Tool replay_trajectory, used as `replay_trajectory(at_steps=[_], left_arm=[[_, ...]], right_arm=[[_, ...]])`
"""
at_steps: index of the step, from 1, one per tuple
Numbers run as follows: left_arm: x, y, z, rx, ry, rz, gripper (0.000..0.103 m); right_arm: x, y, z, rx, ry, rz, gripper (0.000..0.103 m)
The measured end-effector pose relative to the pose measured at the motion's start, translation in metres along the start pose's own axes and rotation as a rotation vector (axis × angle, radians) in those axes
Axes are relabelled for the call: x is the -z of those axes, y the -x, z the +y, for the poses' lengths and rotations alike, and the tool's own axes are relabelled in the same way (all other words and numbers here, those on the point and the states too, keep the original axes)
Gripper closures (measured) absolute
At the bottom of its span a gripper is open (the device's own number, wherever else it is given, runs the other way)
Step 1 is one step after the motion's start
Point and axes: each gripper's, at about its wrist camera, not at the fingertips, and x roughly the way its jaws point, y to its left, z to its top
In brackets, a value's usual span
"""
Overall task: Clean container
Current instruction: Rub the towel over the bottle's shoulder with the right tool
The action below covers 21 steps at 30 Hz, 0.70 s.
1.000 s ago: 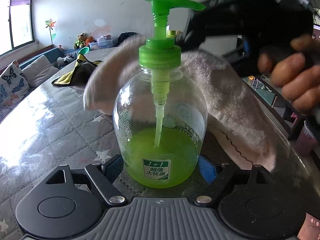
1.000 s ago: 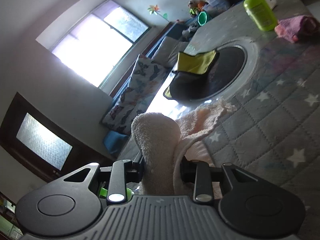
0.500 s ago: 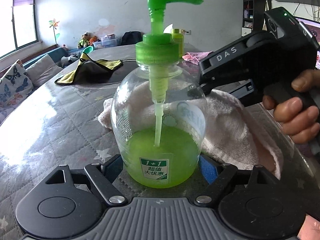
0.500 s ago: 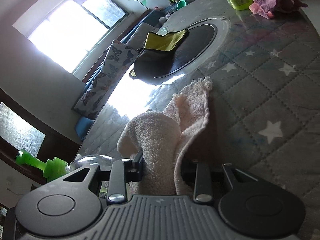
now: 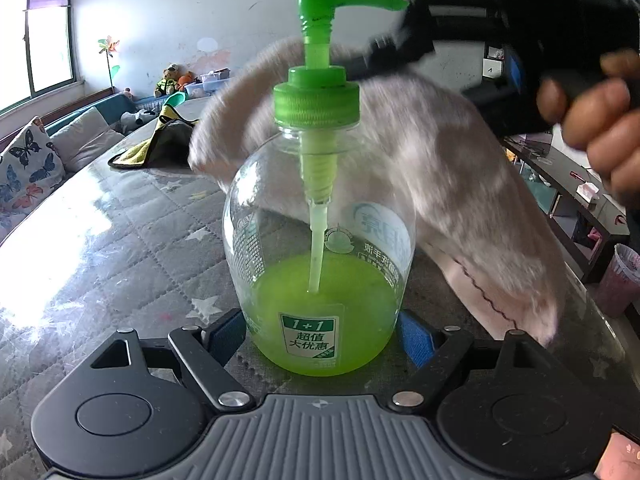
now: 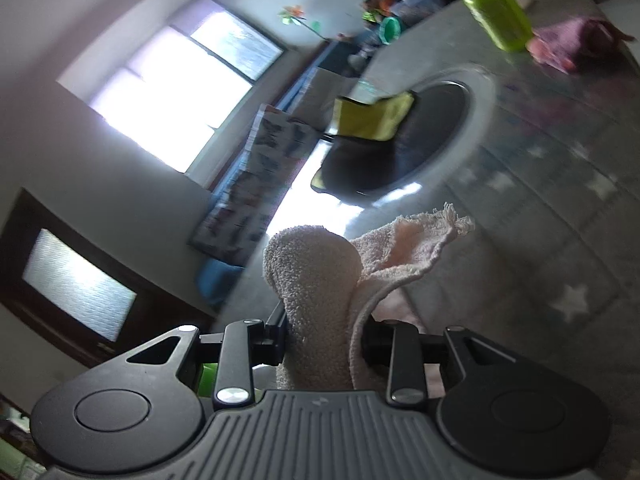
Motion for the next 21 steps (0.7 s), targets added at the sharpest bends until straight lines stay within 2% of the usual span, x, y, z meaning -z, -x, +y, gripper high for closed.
replay_trajectory(at_steps=[4,8,16,21], left_arm=[[0.0,0.0,0.0,0.003,0.002,0.0,0.019],[-0.001,-0.001,0.001,0.009,0.002,0.003,0.018],[-0.003,-0.004,0.002,0.008,0.003,0.013,0.017],[-0.003,-0.005,0.001,0.002,0.006,0.015,0.017]], right_arm=[[-0.009,-0.007,0.008,-0.057,-0.007,0.009,0.071],[-0.012,-0.025,0.004,-0.089,-0.019,0.06,0.071],[-0.004,-0.046,-0.023,-0.021,-0.055,0.09,0.07],[0.007,-0.047,-0.035,0.083,-0.03,0.103,0.07]])
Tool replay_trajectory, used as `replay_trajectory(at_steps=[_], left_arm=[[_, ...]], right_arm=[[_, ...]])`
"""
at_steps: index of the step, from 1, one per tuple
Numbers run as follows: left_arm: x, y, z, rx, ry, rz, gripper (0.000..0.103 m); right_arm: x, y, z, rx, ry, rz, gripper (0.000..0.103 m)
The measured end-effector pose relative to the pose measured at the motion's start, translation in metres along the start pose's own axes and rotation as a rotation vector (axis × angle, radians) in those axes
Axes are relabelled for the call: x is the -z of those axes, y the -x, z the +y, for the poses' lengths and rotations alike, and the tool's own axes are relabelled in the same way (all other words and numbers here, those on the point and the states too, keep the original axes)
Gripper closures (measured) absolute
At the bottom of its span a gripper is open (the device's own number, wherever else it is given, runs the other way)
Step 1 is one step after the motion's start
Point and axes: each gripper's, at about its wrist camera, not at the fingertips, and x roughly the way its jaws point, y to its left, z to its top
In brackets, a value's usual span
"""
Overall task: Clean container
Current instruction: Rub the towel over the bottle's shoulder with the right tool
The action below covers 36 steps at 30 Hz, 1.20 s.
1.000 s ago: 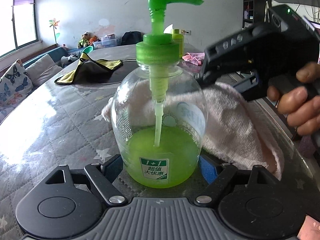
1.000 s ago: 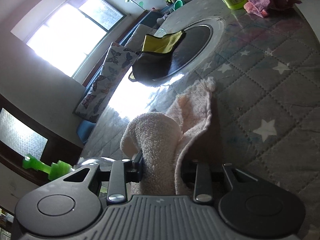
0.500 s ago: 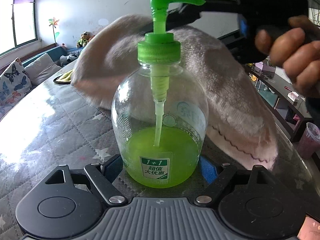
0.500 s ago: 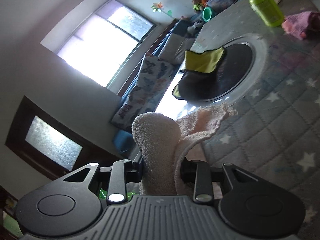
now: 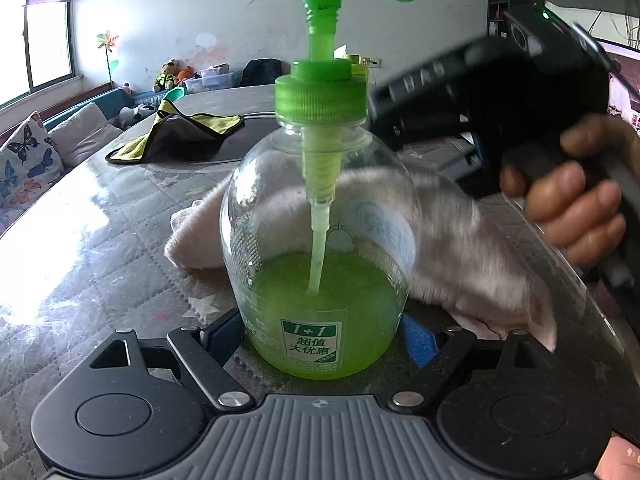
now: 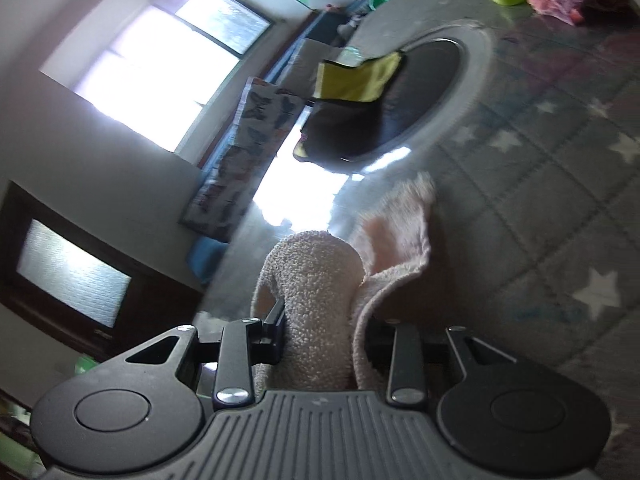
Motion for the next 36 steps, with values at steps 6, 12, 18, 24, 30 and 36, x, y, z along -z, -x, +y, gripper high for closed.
replay_trajectory(at_steps=[6,12,18,24,30,36], left_arm=[[-0.002,0.0,-0.004,-0.014,0.014,0.007,0.016],[-0.002,0.003,-0.005,-0.03,0.026,0.012,0.017],[-0.003,0.005,-0.003,-0.052,0.06,-0.004,0.018],[-0.016,0.0,0.006,-0.072,0.101,-0.01,0.018],[-0.029,-0.011,0.014,-0.08,0.122,0.013,0.018],[-0.045,-0.028,0.023,-0.105,0.134,0.066,0.018]], right_arm=[[0.014,0.008,-0.003,0.056,0.035,-0.013,0.07],[0.024,0.027,-0.002,0.072,0.049,-0.025,0.07],[0.026,0.044,0.006,0.011,0.029,-0.042,0.071],[0.017,0.042,0.024,-0.039,0.063,-0.057,0.071],[0.005,0.031,0.028,-0.006,0.086,-0.071,0.071],[-0.008,0.034,0.037,-0.054,0.101,-0.111,0.071]])
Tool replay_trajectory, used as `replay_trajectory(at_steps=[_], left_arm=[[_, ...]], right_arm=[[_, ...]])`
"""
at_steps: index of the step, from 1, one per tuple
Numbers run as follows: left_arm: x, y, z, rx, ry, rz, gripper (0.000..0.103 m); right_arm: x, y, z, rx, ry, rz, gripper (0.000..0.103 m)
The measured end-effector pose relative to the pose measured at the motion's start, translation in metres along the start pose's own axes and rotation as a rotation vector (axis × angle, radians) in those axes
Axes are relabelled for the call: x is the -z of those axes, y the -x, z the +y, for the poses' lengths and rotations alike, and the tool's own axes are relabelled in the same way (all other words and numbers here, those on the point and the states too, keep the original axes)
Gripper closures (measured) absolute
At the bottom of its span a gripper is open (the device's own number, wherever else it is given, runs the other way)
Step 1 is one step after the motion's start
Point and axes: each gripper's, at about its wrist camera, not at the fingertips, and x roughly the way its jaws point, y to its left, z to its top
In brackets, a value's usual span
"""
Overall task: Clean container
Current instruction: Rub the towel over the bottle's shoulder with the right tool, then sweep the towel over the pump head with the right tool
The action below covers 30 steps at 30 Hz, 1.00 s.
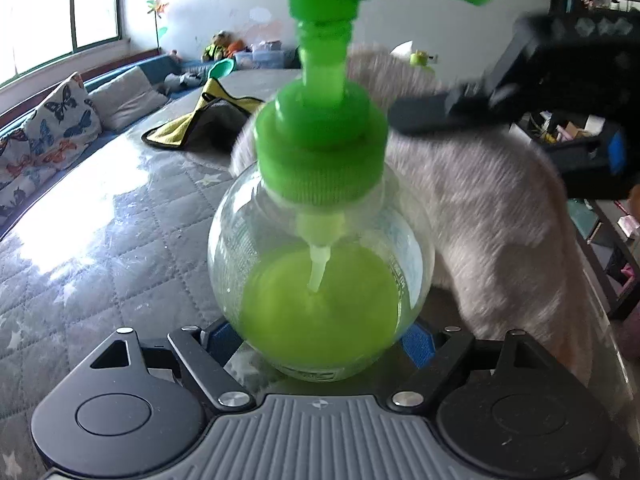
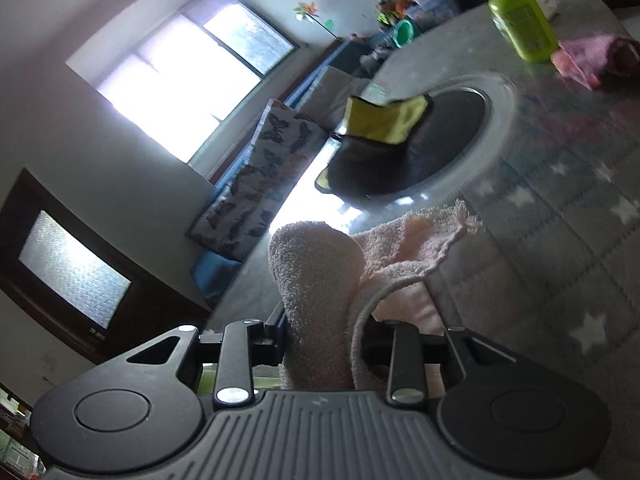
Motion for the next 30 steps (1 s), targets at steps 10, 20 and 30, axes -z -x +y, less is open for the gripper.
replay_trajectory(at_steps=[10,20,30], left_arm=[[-0.019,-0.022,0.006,-0.003,0.029,0.018,0.018],[-0.009,-0.016,0.003,-0.023,0.014,0.009,0.017],[-0.014,0.01,-0.007,-0.054,-0.035,-0.085,0.01]], right_arm=[[-0.022,-0.02,0.002,-0.028,0.023,-0.028,0.071],[-0.02,-0.016,-0.023,0.064,-0.026,-0.049,0.073],[-0.039,0.038,0.069,-0.035,0.259,-0.257,0.073]])
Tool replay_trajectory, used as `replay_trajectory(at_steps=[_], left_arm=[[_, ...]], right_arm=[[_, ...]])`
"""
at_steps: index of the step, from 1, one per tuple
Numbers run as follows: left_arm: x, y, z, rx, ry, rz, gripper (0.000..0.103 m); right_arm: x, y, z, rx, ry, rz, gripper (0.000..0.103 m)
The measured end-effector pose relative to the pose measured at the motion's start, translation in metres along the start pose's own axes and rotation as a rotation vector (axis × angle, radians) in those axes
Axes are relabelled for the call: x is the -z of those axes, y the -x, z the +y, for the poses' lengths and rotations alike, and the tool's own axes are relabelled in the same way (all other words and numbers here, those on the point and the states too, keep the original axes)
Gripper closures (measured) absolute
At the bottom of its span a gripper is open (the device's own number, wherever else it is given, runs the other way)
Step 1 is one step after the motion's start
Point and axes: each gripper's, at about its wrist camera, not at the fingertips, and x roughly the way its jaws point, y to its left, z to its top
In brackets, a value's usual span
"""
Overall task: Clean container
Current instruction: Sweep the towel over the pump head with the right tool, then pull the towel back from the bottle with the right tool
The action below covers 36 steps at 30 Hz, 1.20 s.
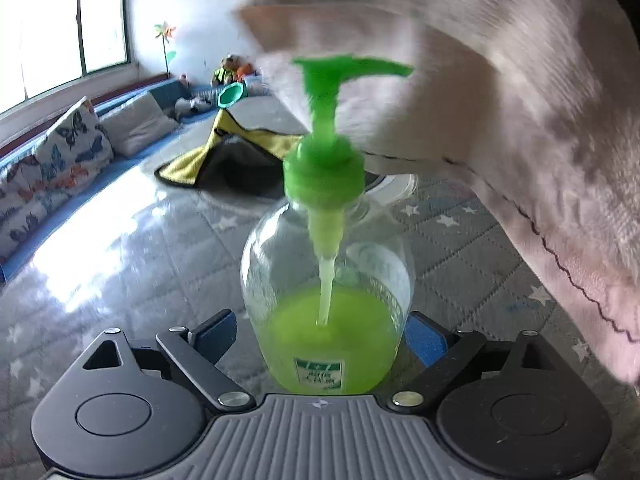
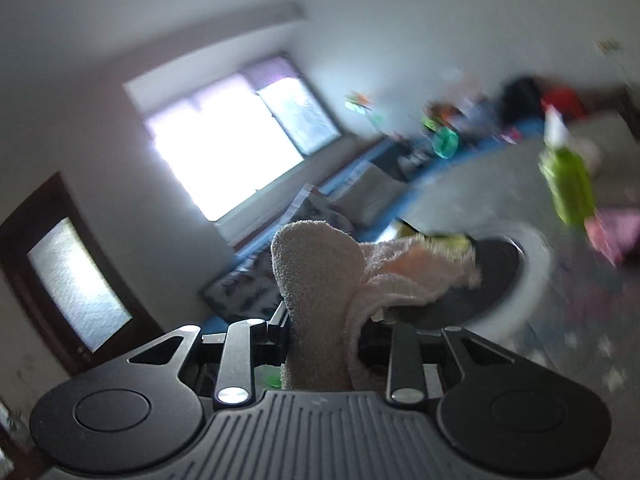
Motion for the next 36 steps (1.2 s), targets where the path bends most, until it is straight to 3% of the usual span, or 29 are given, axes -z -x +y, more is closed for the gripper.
replay_trajectory(at_steps=[6,10,18,21,26,30,36], left_arm=[[-0.01,-0.001,-0.001,0.0,-0.043,-0.031,0.016],[-0.008,-0.001,-0.003,0.001,-0.052,-0.041,0.017],[-0.009,-0.003,-0.002,0.007,-0.045,-0.04,0.016],[-0.009,-0.001,-0.002,0.011,-0.048,-0.034,0.016],[-0.01,-0.001,-0.001,0.012,-0.058,-0.028,0.015],[-0.013,-0.005,-0.004,0.005,-0.077,-0.019,0.012],[-0.012,-0.006,-0.002,0.025,-0.034,0.006,0.013]], right_arm=[[0.013,-0.033,0.034,0.029,0.168,0.118,0.073],[0.027,-0.035,0.035,0.061,0.203,0.131,0.073],[0.019,-0.018,-0.014,0.072,-0.005,0.112,0.073],[0.026,-0.025,-0.043,0.14,-0.082,0.125,0.073],[0.059,-0.045,-0.072,0.268,-0.071,0.235,0.073],[0.081,-0.044,-0.076,0.288,-0.069,0.283,0.067],[0.086,-0.035,-0.073,0.294,-0.048,0.282,0.063]])
